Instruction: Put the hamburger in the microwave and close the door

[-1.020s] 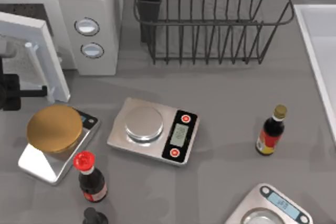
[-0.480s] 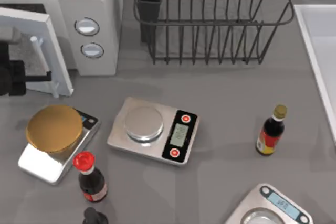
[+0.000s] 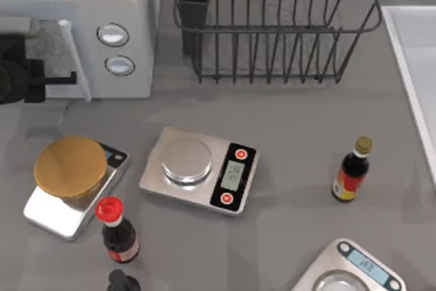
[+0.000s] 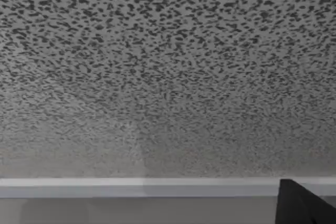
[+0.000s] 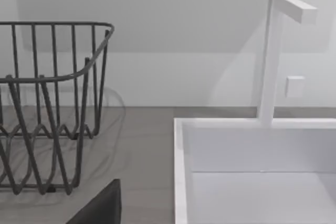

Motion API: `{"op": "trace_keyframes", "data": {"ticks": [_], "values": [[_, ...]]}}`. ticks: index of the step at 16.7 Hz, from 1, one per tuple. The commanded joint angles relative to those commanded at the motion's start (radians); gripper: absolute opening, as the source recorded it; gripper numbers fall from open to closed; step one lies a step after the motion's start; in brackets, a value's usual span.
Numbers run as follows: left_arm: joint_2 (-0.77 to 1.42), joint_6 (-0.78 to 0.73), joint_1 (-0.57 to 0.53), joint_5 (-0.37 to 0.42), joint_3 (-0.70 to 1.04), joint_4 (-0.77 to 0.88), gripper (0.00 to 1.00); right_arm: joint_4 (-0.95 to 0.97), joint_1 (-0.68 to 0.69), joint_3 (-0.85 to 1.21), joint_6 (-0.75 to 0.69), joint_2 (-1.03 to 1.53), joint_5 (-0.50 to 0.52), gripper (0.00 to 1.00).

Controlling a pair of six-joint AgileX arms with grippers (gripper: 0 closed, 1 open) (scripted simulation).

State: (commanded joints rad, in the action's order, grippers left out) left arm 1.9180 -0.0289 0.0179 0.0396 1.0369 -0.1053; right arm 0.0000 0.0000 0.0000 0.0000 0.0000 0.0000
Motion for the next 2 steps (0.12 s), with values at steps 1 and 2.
{"op": "trace_keyframes", "data": {"ticks": [1,2], "values": [[0.007,0.000,-0.001,0.000,0.006,0.001,0.00,0.000,0.000,0.000,0.000,0.000,0.000,1.00],[0.007,0.000,-0.001,0.000,0.006,0.001,0.00,0.000,0.000,0.000,0.000,0.000,0.000,1.00]]}}
